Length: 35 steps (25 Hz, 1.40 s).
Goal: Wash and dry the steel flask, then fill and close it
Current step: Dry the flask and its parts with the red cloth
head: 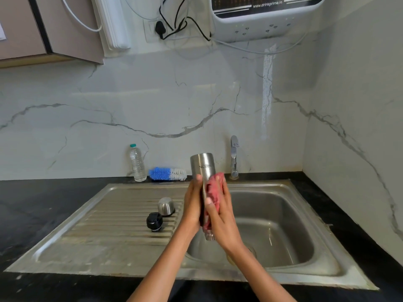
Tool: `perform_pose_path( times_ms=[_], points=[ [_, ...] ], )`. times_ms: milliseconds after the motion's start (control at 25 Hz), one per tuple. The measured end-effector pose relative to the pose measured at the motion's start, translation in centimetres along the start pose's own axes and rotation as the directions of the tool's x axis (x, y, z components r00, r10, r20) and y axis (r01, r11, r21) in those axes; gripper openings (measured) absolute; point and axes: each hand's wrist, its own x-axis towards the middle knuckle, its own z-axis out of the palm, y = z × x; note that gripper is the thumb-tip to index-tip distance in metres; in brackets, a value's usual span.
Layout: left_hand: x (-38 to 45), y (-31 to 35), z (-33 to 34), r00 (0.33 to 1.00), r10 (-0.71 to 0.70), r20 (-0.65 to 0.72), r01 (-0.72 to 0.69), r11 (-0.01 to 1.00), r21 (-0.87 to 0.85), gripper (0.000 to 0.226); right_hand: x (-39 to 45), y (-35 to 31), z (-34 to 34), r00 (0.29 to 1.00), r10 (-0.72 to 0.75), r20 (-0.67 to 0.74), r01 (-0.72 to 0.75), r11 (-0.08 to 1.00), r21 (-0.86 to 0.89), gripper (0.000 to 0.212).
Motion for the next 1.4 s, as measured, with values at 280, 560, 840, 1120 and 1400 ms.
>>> perform_pose_path(
  times_ms=[280, 560, 840, 1120, 1400],
  points=[
    [-1.1, 0.0, 1.0, 0.989, 0.132, 0.061, -0.138, 0.984, 0.115, 0.037, 5.8, -0.7, -3.0, 0.944, -0.275, 0.184, 0.329, 0.721, -0.610, 0.058],
    [-0.2, -1.7, 0.3, 0.967, 0.255, -0.019, -0.214, 0.849, 0.482, 0.027, 5.3, 0.4, -3.5, 0.933, -0.329, 0.147, 0.352, 0.740, -0.573, 0.053],
    [-1.6, -1.2, 1.2, 0.994, 0.106, -0.030, -0.100, 0.981, 0.164, 0.059, 5.3, 0.6, -3.7, 0.999, 0.024, -0.036, -0.029, 0.991, -0.132, 0.051],
    [-1.5, -1.2, -1.4, 0.986, -0.166, -0.003, 0.165, 0.982, -0.095, 0.040, -0.7, 1.8, -1.2, 0.952, -0.196, 0.235, 0.279, 0.874, -0.397, 0.061],
    [-2.0, -0.1, -0.5, 0.999, -0.029, 0.034, 0.036, 0.977, -0.212, 0.055, 5.2, -1.0, -1.1, 0.984, 0.177, -0.009, -0.177, 0.984, -0.015, 0.052]
  ],
)
